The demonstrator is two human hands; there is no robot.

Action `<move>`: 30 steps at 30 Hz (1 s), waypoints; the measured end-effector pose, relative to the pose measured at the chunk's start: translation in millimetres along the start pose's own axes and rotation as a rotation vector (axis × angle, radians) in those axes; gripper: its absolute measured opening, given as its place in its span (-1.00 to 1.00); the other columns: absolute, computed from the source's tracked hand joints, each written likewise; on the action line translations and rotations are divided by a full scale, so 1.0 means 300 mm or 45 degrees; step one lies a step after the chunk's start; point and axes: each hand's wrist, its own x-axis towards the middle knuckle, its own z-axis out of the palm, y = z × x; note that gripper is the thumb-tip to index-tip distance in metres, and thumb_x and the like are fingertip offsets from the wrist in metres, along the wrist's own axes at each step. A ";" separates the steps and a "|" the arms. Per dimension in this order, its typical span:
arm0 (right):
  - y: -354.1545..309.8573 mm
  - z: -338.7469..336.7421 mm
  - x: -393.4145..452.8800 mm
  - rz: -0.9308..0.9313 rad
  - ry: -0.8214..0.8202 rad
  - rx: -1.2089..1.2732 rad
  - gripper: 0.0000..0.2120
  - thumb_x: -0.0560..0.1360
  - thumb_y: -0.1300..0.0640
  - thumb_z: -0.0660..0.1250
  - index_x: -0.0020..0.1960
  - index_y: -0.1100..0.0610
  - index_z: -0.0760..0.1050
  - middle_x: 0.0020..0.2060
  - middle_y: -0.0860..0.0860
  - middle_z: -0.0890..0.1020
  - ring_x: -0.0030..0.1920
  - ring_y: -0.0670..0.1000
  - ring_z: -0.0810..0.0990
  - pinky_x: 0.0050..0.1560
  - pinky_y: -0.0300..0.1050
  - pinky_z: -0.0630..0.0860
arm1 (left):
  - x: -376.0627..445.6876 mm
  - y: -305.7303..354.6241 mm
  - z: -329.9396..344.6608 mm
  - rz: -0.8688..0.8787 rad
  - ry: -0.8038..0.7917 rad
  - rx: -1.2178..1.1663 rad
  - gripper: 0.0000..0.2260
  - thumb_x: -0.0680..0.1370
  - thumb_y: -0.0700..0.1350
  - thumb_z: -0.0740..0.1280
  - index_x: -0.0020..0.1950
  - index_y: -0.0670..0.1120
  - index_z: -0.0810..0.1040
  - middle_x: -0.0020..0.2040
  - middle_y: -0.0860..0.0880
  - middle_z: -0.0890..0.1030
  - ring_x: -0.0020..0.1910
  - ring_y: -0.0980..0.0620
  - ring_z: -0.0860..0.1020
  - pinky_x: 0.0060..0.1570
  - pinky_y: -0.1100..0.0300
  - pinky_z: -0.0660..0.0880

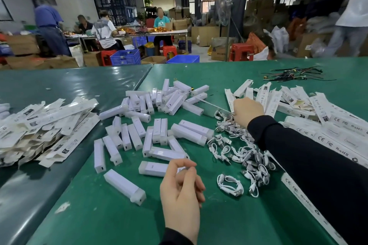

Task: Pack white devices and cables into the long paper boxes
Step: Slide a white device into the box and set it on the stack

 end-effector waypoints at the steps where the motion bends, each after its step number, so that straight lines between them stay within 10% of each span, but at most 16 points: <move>1: 0.008 -0.008 -0.003 -0.014 0.045 0.013 -0.90 0.56 0.24 0.26 -0.10 0.16 0.36 -0.31 0.03 0.44 -0.25 0.13 0.49 -0.24 -0.08 0.39 | 0.000 -0.001 0.001 0.000 -0.001 -0.002 -0.86 0.58 -0.35 0.21 -0.13 -0.20 0.49 -0.50 -0.09 0.46 -0.58 0.02 0.32 -0.61 0.28 0.24; 7: -0.002 -0.178 -0.105 0.006 0.422 0.710 -0.88 0.52 0.26 0.33 0.03 0.16 0.58 -0.17 0.04 0.64 -0.22 0.06 0.58 -0.22 -0.09 0.49 | 0.008 -0.008 -0.007 -0.045 0.004 -0.010 -0.87 0.58 -0.33 0.24 -0.10 -0.16 0.53 -0.46 -0.09 0.50 -0.54 0.03 0.37 -0.59 0.27 0.28; 10: -0.057 -0.271 -0.292 0.031 0.050 1.608 -0.89 0.45 0.31 0.44 -0.09 0.13 0.60 -0.17 0.02 0.70 -0.27 -0.01 0.69 -0.23 -0.15 0.64 | 0.013 -0.008 0.001 -0.071 -0.020 -0.044 -0.89 0.58 -0.24 0.30 0.03 -0.08 0.57 -0.31 -0.05 0.65 -0.38 0.06 0.54 -0.49 0.24 0.44; 15: -0.086 -0.230 -0.625 0.112 -0.698 2.210 -0.83 0.42 0.31 0.44 0.00 0.17 0.66 -0.09 0.16 0.72 -0.23 0.05 0.68 -0.22 -0.18 0.64 | 0.025 0.024 -0.002 -0.334 -0.174 -0.398 -0.46 0.39 0.18 0.27 0.28 -0.06 0.53 0.12 -0.09 0.67 0.10 -0.06 0.64 0.18 -0.10 0.49; 22: -0.055 -0.112 -0.751 0.268 -1.026 2.396 -0.82 0.34 0.28 0.44 -0.06 0.18 0.70 -0.25 0.14 0.67 -0.32 -0.01 0.60 -0.24 -0.13 0.58 | 0.024 0.044 -0.013 -0.470 -0.264 -0.594 -0.44 0.30 0.07 0.39 0.23 -0.18 0.54 0.12 -0.18 0.66 0.01 -0.05 0.67 0.12 -0.12 0.53; 30: -0.038 -0.118 -0.756 0.183 -0.953 2.218 -0.91 0.46 0.31 0.40 -0.04 0.26 0.64 -0.37 0.04 0.62 -0.41 -0.10 0.53 -0.31 -0.25 0.48 | 0.014 0.038 -0.022 -0.563 -0.450 -0.546 -0.12 0.06 0.08 0.67 0.28 -0.25 0.52 0.15 -0.26 0.63 0.03 -0.10 0.67 -0.10 0.02 0.63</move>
